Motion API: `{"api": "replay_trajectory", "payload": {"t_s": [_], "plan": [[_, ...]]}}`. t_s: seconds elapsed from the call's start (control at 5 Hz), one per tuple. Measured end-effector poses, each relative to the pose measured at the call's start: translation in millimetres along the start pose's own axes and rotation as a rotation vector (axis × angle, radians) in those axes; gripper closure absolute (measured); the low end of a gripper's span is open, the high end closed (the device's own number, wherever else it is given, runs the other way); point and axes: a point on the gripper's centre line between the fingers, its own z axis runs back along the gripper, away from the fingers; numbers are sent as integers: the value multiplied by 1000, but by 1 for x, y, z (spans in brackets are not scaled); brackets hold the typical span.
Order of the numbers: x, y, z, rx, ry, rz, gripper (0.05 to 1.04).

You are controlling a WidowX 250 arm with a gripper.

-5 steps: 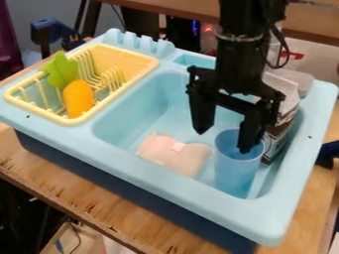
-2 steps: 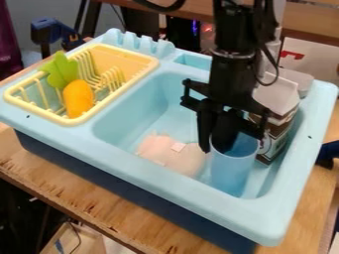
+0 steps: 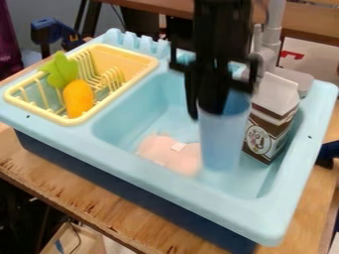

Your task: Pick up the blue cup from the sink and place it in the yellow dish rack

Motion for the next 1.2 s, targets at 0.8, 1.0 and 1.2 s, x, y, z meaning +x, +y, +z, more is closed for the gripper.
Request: {"api": "replay_trajectory", "payload": {"t_s": [0.8,1.0,1.2], "plan": [[-14,117,89,110,-167,255,990],[1,138,79,102,-143,288,990],[20,154,70,76,-134,310,990]]}}
